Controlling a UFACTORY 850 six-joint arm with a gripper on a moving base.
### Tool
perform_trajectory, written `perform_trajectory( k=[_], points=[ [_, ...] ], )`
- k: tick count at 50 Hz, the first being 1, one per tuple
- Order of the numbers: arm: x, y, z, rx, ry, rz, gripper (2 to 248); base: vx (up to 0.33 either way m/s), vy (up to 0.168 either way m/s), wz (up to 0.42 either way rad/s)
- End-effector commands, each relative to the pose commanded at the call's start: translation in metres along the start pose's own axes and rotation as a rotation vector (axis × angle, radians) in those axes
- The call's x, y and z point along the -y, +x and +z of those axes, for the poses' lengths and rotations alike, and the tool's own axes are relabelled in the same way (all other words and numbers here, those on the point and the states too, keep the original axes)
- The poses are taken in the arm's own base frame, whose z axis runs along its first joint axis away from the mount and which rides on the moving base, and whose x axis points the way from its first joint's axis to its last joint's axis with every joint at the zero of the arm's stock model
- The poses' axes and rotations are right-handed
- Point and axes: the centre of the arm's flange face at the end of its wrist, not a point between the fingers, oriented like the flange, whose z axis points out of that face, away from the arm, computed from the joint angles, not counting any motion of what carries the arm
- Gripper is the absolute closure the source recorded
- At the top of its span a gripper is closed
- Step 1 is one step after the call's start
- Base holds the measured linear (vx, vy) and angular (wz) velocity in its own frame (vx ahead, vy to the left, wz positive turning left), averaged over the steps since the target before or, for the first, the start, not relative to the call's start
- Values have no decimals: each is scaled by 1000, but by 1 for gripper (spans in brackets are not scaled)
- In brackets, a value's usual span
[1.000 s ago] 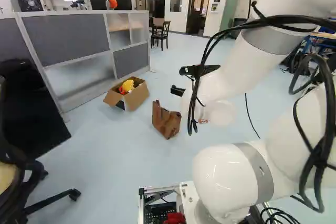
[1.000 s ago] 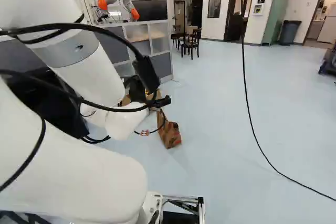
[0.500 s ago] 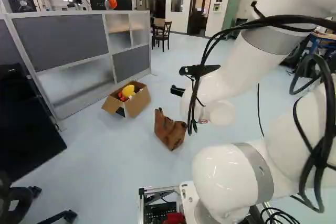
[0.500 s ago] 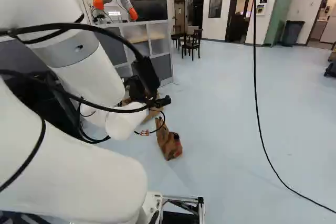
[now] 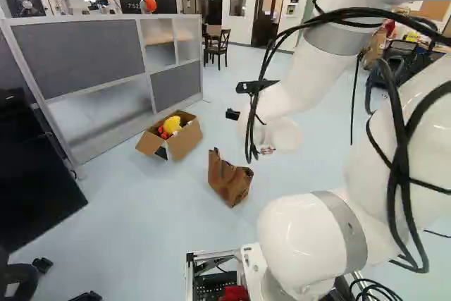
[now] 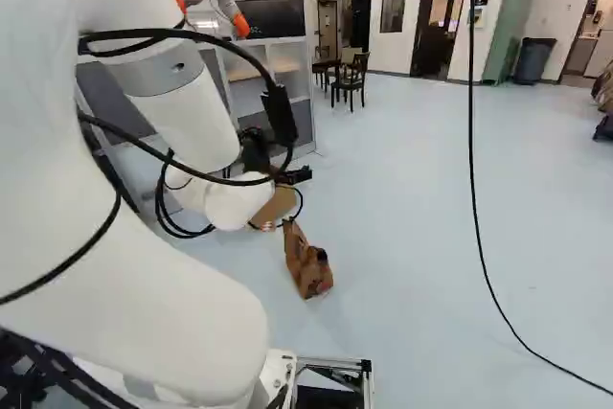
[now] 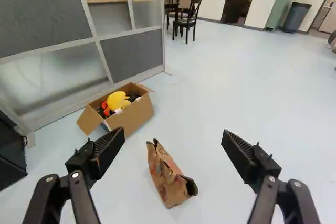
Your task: Pick up the grocery bag from the ground
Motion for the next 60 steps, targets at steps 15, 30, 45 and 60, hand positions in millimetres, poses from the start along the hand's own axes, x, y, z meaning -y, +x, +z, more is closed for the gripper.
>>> perform_trajectory(
  k=[15, 30, 45, 60],
  points=[
    [2, 0, 36, 56, 6, -2, 3, 0, 0, 0],
    [5, -6, 73, 129, 11, -5, 3, 0, 0, 0],
    [7, -15, 110, 195, 15, -7, 3, 0, 0, 0],
    [10, -26, 147, 265, 19, -10, 3, 0, 0, 0]
  ],
)
